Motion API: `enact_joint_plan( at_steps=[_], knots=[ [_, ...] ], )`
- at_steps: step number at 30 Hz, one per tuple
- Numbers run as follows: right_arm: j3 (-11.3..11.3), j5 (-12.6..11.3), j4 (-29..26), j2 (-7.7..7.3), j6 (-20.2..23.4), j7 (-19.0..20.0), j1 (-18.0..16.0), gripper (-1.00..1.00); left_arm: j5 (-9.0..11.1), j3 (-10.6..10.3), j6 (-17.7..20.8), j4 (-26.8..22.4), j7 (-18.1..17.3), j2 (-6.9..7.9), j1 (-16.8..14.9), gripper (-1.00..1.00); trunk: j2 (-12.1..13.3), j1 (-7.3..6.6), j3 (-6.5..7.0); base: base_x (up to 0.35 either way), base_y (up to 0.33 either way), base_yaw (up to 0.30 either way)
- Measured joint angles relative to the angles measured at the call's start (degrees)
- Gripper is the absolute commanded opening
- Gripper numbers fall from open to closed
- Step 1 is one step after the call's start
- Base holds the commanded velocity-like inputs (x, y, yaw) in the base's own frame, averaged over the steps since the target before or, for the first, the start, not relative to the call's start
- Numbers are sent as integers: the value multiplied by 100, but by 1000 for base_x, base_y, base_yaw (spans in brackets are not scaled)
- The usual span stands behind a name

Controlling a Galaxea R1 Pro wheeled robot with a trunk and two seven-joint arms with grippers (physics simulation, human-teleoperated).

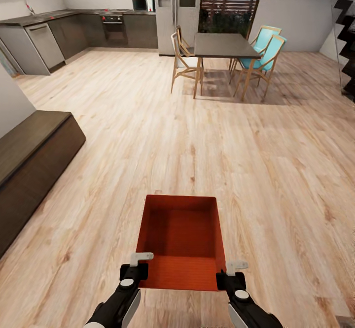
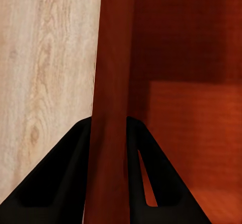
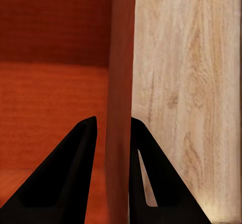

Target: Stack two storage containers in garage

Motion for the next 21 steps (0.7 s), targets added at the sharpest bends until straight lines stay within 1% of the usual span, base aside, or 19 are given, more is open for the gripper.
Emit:
enact_joint_plan(
  at_steps=[21],
  knots=[
    [-5,4,0,-1,12,7,0,-100,3,-10,13,-2,9,0,0,-100,0,0,0,0,0,-238]
  ],
)
